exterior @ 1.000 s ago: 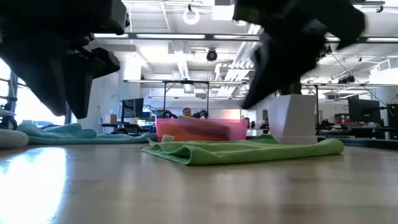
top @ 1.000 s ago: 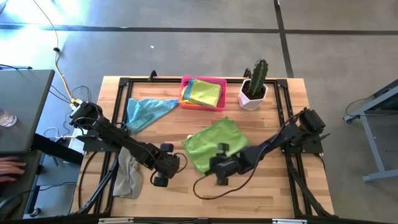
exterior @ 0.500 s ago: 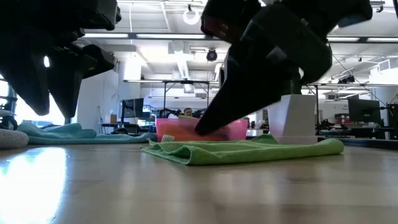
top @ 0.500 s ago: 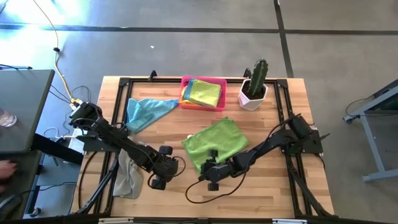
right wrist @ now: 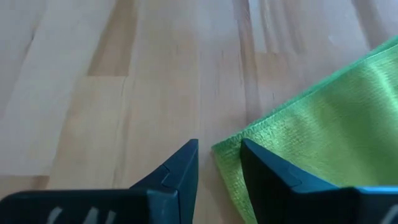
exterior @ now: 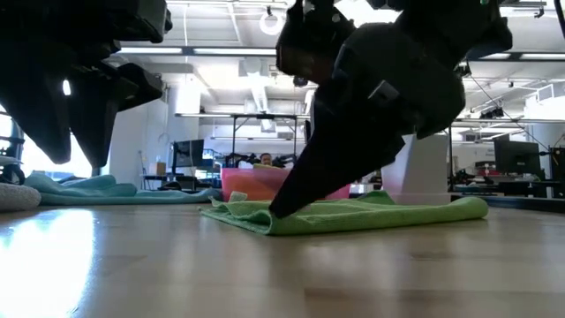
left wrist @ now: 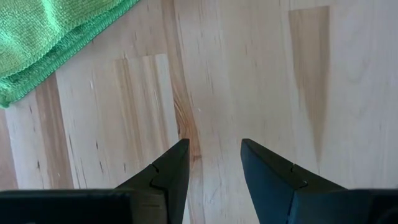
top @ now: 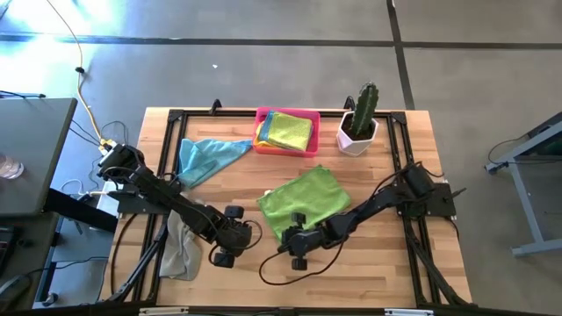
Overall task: Fold microfiber towels
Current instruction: Fold the green microfiber cloth on the table
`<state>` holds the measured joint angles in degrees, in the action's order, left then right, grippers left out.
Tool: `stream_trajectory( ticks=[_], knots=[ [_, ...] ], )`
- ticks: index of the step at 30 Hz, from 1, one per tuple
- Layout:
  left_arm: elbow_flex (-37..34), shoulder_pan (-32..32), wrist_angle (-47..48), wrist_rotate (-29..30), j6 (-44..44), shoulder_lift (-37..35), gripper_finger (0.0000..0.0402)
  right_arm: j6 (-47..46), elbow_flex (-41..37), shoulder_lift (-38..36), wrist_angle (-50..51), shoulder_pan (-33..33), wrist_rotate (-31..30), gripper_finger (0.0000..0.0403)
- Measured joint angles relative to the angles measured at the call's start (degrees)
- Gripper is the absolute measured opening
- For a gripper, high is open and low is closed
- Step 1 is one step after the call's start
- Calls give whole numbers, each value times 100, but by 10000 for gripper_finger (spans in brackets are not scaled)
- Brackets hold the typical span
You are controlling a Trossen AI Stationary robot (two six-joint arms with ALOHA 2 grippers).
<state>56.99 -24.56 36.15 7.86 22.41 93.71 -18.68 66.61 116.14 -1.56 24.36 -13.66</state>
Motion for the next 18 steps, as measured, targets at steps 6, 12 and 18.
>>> stream_trajectory(
  ticks=[6, 12, 18],
  knots=[
    [0, 0, -10, 0, -2, 0, 136, -79, 13, 207, -51, -9, -27, 141],
    [0, 0, -12, 0, -2, 0, 136, -52, 17, 249, -55, -4, -252, 146],
    [0, 0, -17, 0, -2, 0, 136, -64, 17, 253, 25, -6, -382, 91]
  ],
)
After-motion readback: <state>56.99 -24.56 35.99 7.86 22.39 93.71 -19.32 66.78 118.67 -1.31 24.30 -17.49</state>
